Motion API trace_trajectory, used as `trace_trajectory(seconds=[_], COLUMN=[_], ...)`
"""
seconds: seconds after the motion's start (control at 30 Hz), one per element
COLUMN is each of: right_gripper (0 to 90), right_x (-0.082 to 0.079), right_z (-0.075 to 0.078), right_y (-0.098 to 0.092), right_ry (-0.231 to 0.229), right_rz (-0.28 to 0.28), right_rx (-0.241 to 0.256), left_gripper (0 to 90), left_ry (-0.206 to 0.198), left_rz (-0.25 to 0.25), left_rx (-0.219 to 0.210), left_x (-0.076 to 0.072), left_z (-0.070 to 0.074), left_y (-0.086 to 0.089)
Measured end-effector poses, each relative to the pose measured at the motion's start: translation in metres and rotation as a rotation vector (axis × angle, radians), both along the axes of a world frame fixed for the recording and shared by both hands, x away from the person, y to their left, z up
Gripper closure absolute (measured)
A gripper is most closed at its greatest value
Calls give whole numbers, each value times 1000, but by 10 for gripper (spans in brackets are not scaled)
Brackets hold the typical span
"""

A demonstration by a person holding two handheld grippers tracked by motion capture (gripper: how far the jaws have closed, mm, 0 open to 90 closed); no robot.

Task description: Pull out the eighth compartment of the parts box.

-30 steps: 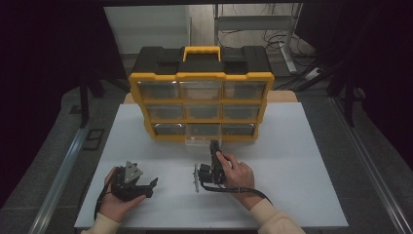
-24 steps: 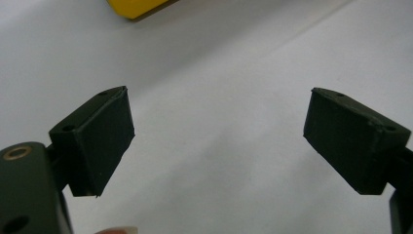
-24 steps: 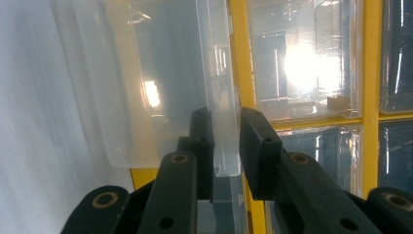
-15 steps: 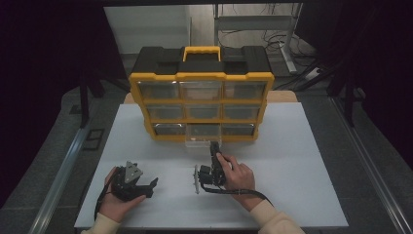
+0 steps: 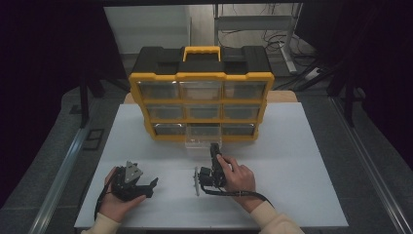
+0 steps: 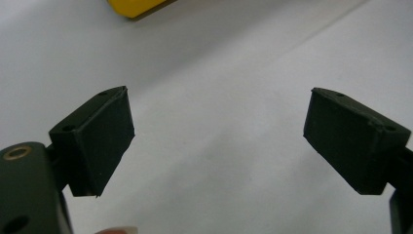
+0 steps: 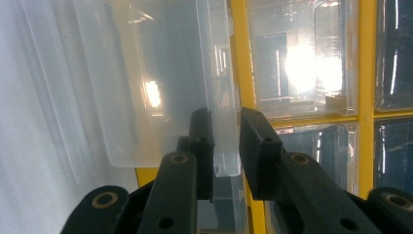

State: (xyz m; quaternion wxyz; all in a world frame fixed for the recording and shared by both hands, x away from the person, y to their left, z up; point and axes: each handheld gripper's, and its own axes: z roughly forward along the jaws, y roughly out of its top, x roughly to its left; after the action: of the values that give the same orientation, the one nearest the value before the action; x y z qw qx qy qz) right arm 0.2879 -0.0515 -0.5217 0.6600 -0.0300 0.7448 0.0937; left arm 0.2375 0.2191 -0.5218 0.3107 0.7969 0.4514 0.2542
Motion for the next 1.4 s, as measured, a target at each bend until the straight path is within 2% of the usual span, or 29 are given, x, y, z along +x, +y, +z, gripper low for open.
trace_trajectory(seconds=[1.07, 1.4], right_gripper=[755, 737], right_x=[-6, -6], right_z=[-1, 0], right_y=[-1, -2], right_ry=[9, 29], right_rz=[6, 16], right_rx=[4, 19], left_gripper=[116, 116], left_ry=[0, 0], left_rz=[-2, -2], left_rx=[2, 4], left_x=[0, 0], left_z=[0, 0], left_y=[0, -1])
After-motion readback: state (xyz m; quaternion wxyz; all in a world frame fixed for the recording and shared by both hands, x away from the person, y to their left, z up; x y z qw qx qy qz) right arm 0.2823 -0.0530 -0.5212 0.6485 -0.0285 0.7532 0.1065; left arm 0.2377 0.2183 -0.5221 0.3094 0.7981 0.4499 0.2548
